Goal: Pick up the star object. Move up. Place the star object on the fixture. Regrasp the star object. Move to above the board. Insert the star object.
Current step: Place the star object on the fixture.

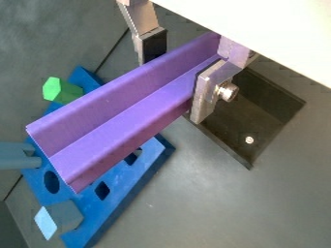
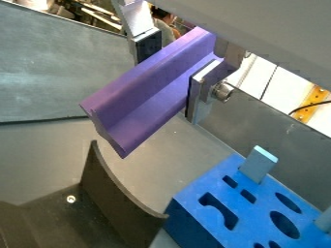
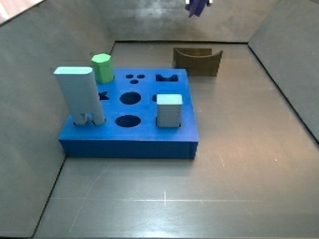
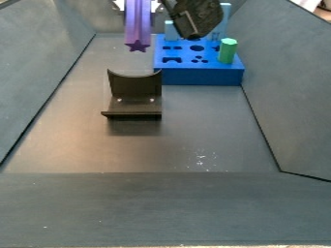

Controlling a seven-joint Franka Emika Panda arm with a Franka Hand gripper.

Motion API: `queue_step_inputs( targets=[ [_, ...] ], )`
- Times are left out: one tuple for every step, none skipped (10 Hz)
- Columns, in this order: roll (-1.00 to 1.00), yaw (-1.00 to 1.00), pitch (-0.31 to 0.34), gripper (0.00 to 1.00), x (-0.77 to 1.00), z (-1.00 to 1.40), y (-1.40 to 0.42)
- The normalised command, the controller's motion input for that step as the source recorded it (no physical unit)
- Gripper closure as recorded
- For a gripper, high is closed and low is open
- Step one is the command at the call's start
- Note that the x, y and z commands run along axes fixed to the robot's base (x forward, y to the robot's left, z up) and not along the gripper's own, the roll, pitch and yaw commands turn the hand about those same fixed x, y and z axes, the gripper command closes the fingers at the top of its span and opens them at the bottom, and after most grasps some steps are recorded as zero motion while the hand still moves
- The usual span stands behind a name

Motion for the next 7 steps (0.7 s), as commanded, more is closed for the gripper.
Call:
queue_step_inputs(
  targets=[
    [-0.15,-0.06,0.037,1.0,0.2,-0.01,0.02],
    [-1.0,-0.09,0.218,1.0,0.16,-1.0,0.13],
    [-1.0,-0.1,0.218,1.0,0.14,-1.0,0.13],
    [-0.91,-0.16,0.213,1.0,0.15,-1.0,0.14],
    [-0.75,-0.19,0.183,1.0,0.16,-1.0,0.13],
    [-0.64,-0.2,0.153,1.0,0.17,-1.0,0.13],
    [-0.42,-0.21,0.1,1.0,0.18,-1.0,0.13]
  ],
)
